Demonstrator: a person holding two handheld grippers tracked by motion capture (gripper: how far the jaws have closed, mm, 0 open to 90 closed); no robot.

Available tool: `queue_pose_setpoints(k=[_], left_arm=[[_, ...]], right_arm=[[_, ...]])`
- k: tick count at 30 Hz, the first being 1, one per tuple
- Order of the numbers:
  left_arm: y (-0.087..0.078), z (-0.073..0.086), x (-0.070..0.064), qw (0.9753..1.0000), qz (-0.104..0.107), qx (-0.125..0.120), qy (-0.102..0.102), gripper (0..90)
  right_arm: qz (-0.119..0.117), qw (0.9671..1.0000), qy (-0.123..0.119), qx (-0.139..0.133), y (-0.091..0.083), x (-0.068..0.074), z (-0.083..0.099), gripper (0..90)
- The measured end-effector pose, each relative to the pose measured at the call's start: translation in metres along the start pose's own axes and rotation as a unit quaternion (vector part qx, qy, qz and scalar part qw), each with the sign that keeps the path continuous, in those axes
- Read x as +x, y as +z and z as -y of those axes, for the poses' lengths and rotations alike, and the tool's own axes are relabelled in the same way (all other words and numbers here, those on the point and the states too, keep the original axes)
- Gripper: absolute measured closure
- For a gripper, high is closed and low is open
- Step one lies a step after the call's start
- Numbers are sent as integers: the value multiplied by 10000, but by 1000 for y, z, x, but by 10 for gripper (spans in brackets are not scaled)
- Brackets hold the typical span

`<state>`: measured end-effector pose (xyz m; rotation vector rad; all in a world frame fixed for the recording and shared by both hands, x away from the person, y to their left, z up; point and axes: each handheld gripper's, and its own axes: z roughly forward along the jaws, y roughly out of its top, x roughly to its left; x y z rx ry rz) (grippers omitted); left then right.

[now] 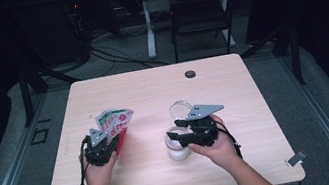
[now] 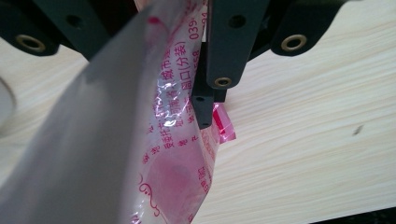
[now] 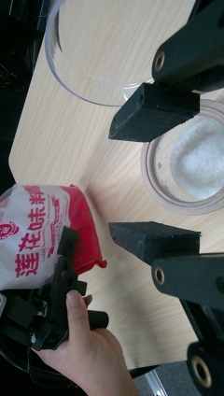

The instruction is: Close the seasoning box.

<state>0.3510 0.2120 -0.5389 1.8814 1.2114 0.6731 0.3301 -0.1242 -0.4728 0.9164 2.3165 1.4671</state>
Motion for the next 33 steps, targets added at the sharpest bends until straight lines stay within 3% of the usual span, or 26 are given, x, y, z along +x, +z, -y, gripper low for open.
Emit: queue_pose_setpoints(k=[6, 10, 14, 21, 26, 33], left_arm=[[-6, 2, 17, 9994, -251, -6, -259, 800], [-10, 5, 28, 9985, -502, 86, -222, 800], [-14, 12, 42, 9968, -594, 98, -517, 799], [-18, 21, 61, 9936, -817, 204, -757, 796], [-20, 24, 67, 9913, -1042, 268, -762, 794], [-19, 29, 71, 9896, -1050, 314, -934, 746]], right_arm=[[-16, 10000, -19, 1, 1, 0, -1, 483], [-52, 10000, -24, 27, 3, -1, -1, 487], [-74, 10000, -14, 27, 6, -1, -2, 488], [-134, 9999, -43, 68, 10, 0, -4, 488], [-151, 9999, -28, 50, 12, -1, -4, 488], [-165, 9998, -17, 53, 14, -1, -5, 479]])
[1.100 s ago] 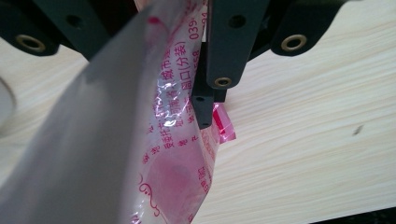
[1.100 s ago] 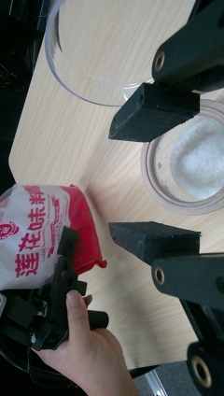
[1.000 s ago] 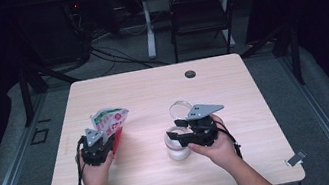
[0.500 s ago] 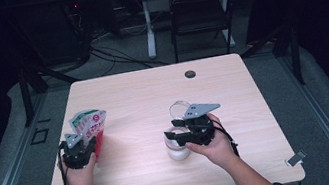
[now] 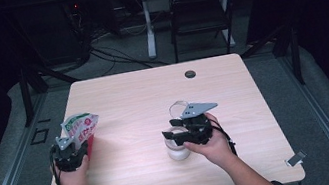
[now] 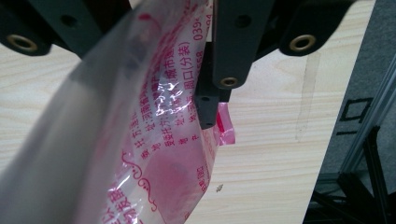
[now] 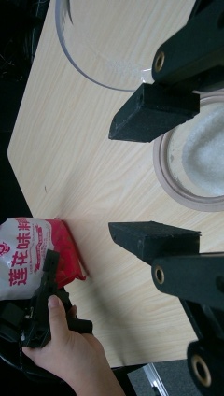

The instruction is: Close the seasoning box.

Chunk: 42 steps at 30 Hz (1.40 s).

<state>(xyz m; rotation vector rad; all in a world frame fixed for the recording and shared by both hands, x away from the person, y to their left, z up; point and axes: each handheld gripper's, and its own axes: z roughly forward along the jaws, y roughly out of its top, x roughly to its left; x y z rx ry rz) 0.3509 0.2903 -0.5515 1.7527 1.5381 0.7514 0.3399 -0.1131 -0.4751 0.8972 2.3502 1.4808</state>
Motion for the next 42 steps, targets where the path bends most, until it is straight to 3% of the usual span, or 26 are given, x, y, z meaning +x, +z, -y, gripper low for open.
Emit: queue_pose_setpoints(k=[8, 14, 17, 32, 38, 42], left_arm=[[-5, 0, -2, 9998, 80, -170, -80, 598], [-10, -1, -9, 9995, 61, -233, 201, 461], [-11, -2, -11, 9993, 140, -309, 155, 406], [-27, -5, -19, 9973, 353, -595, 249, 375], [-35, -8, -18, 9959, 580, -700, -14, 375], [-39, -11, -19, 9956, 610, -706, -31, 375]], right_arm=[[5, 10000, -4, -6, 1, -1, 0, 474], [7, 10000, 6, 21, 3, -1, -1, 465], [4, 10000, 4, 31, 4, 0, -1, 458], [28, 10000, 40, 15, 3, -1, -1, 449], [40, 10000, 37, 26, 3, -2, -1, 448], [46, 10000, 61, -1, 2, -2, -1, 448]])
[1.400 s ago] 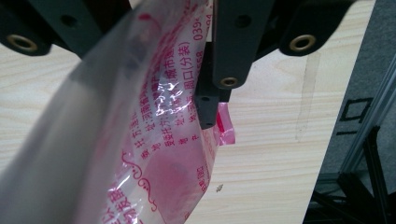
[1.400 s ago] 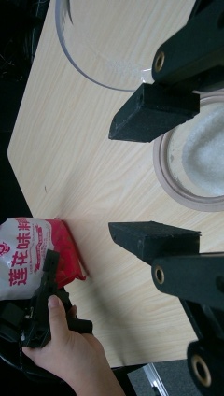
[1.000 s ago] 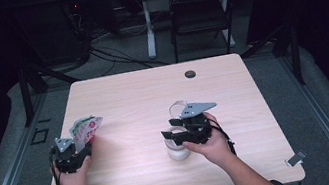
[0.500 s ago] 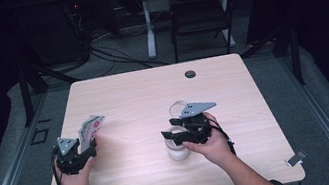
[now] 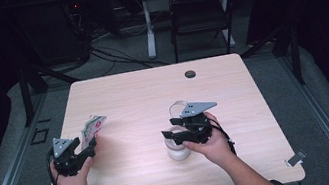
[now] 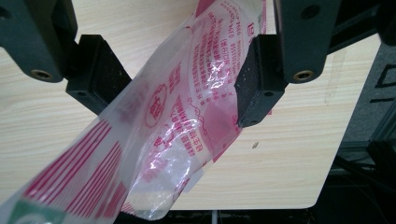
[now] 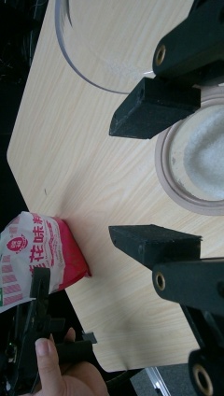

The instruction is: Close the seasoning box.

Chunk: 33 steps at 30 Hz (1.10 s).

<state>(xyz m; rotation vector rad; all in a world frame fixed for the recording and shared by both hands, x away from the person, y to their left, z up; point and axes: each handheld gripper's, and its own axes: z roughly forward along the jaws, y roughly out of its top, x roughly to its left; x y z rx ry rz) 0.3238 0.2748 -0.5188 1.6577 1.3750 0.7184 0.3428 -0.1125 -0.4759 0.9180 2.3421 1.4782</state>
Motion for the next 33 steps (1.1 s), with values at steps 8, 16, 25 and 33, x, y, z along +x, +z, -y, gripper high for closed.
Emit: queue_pose_setpoints(k=[8, 16, 25, 33], left_arm=[[-5, -5, -16, 9995, 83, -94, 298, 375], [-1, -6, -37, 9976, 290, -18, 629, 380], [2, -5, -54, 9949, 500, 79, 877, 383], [4, -6, -64, 9927, 623, 114, 1027, 383]], right_arm=[[-7, 10000, -17, -23, -1, 1, -1, 447], [10, 10000, -78, -58, -4, 3, -3, 444], [49, 9999, -56, -111, -7, 2, -3, 443], [72, 9999, -68, -119, -9, 2, -3, 441]])
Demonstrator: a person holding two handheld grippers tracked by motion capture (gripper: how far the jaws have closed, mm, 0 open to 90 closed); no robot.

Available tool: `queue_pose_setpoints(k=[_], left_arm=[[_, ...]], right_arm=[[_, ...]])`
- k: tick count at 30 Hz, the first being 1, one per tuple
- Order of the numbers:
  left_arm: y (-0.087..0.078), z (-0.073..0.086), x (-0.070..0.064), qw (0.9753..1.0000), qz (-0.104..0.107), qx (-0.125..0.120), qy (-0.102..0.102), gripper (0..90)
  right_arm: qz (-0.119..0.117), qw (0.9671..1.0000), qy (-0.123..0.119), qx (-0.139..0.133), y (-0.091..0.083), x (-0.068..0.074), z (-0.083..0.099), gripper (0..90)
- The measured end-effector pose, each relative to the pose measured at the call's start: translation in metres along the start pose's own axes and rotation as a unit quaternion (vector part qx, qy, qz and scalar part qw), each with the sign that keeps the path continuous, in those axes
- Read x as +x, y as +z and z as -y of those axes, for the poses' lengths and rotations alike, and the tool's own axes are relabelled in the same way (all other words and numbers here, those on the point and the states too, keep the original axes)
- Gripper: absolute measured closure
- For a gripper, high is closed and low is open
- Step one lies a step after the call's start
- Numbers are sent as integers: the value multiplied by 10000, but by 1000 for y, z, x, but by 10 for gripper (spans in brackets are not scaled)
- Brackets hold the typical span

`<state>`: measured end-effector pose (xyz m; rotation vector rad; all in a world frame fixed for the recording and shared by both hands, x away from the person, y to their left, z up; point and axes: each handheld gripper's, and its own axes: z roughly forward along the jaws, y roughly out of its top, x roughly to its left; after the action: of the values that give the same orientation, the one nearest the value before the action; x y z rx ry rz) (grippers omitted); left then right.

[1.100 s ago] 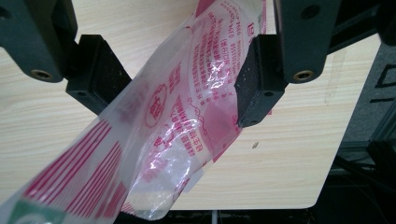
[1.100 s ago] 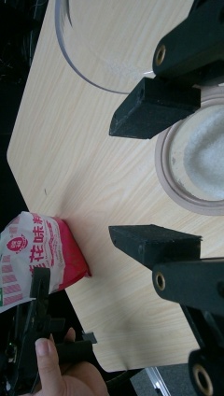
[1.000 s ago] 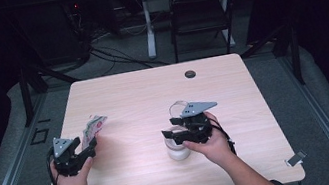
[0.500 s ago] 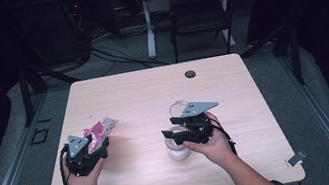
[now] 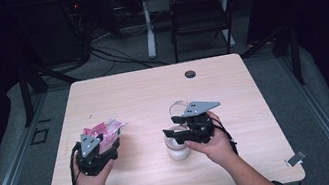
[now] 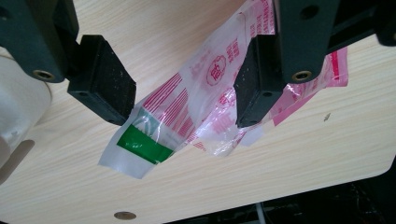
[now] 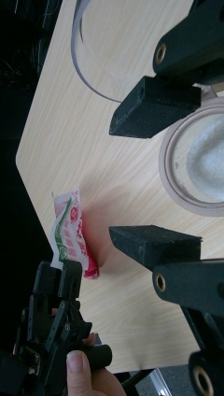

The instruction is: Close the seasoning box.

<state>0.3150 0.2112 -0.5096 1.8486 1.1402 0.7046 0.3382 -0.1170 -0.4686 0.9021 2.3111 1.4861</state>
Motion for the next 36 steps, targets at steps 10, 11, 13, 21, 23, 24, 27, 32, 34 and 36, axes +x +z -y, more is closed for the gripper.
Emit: queue_pose_setpoints(k=[10, 11, 13, 21, 23, 24, 27, 32, 34, 36], left_arm=[[7, -5, -16, 9995, 234, 28, 190, 382], [7, -6, -18, 9994, 263, 22, 219, 383], [7, -8, -20, 9992, 310, 28, 249, 388], [6, -13, -28, 9985, 443, -53, 314, 396], [7, -14, -29, 9983, 470, -62, 335, 397], [8, -15, -30, 9983, 481, -74, 333, 396], [10, -15, -30, 9980, 515, -54, 349, 396], [12, -16, -32, 9977, 565, -51, 366, 397], [12, -16, -33, 9976, 582, -58, 367, 397], [12, -16, -34, 9975, 601, -72, 359, 397]], right_arm=[[44, 10000, 43, -28, -7, -1, 0, 453], [37, 10000, 51, -17, -8, -1, 0, 457], [39, 10000, 55, -27, -10, -1, 0, 466], [104, 9999, 25, -22, -18, -1, 1, 541], [128, 9999, 22, -28, -21, -1, 1, 558], [141, 9999, 16, -20, -22, -2, 1, 569], [153, 9999, 30, -19, -27, -4, 1, 621], [204, 9997, 72, -73, -36, -7, -1, 701], [343, 9993, 41, -125, -40, -7, -2, 737], [398, 9990, 50, -187, -44, -8, -3, 773]])
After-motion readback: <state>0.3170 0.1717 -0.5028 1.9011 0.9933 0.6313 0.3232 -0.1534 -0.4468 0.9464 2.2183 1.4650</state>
